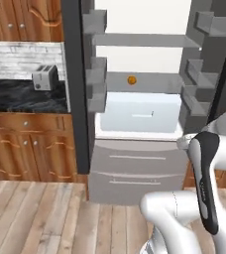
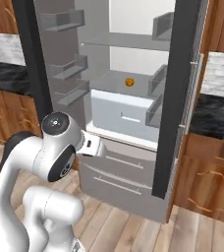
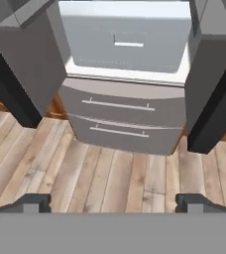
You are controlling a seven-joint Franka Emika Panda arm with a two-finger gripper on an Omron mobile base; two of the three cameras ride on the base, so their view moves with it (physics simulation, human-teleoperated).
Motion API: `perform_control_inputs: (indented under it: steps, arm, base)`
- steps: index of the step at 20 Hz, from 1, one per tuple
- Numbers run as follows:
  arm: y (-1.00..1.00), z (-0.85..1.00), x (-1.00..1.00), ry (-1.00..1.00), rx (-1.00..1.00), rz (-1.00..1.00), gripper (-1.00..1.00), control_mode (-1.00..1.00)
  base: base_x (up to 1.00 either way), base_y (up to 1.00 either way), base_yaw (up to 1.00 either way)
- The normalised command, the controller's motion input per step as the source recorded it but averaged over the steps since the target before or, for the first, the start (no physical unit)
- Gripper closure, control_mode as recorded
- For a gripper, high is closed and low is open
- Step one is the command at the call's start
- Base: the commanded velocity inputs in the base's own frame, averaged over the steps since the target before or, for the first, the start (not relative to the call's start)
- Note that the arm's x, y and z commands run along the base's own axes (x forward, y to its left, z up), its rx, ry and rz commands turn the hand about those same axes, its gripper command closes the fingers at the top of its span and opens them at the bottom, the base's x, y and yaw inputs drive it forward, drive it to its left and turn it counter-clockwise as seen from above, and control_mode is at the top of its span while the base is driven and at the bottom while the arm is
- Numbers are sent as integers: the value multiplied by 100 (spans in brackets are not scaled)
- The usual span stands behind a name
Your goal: Retrieve the banana and orange from the fridge and place them into the bowl on the dining table.
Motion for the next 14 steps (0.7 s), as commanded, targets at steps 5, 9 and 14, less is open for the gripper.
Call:
perform_control_inputs:
  steps: [5,9,14]
  arm:
    - [0,0,0,0,0,0,-100,100]
    - [0,0,0,0,0,0,-100,100]
    - [0,0,0,0,0,0,-100,100]
  base:
    - [53,48,-36]
    - [65,15,-16]
    - [76,-16,0]
